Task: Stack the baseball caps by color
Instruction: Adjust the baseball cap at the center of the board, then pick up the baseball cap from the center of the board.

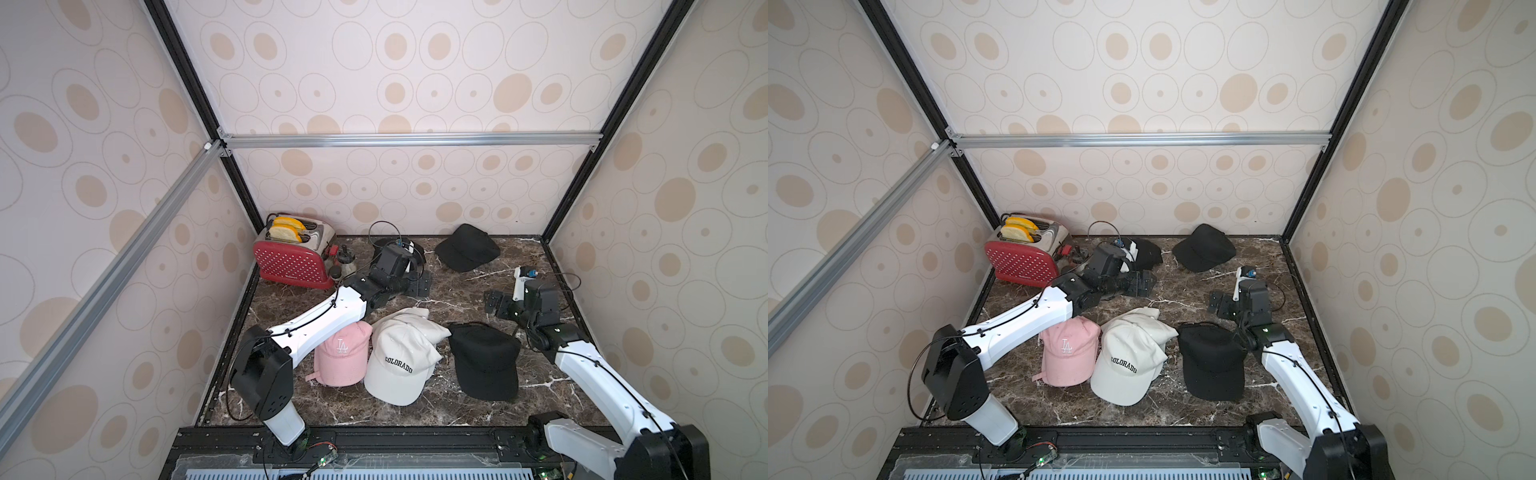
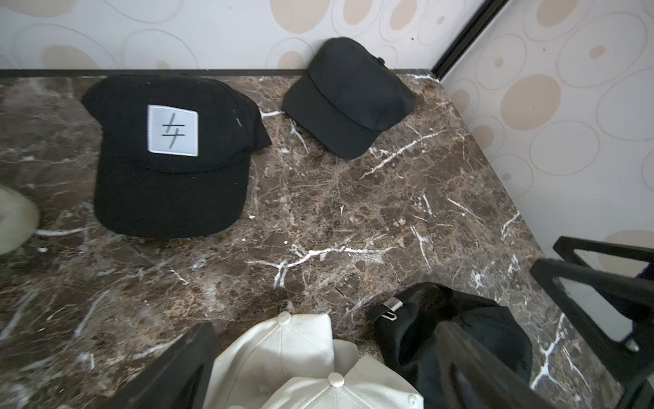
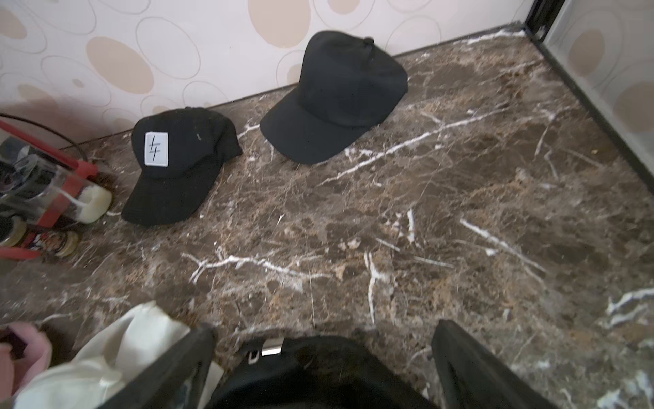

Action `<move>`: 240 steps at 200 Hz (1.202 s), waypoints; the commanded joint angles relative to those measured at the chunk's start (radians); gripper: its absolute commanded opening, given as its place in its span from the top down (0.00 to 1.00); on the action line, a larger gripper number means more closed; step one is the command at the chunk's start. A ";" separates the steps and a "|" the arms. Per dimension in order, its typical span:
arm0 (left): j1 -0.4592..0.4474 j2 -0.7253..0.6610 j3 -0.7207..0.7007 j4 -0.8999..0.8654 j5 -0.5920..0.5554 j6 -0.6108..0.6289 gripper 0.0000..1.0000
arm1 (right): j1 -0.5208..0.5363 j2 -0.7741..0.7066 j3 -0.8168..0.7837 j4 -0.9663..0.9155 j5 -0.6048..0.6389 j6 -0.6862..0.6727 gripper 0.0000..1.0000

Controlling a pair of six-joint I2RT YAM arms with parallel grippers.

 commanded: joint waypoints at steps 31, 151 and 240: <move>0.012 -0.111 -0.033 0.010 -0.170 0.041 0.01 | -0.124 0.245 0.176 0.182 -0.010 -0.014 0.00; 0.135 -0.212 -0.179 -0.130 -0.051 -0.025 0.01 | -0.357 0.999 0.946 -0.140 -0.629 -0.237 0.03; 0.134 -0.223 -0.205 -0.167 -0.075 -0.009 0.01 | -0.363 1.340 1.356 -0.279 -0.699 -0.211 0.00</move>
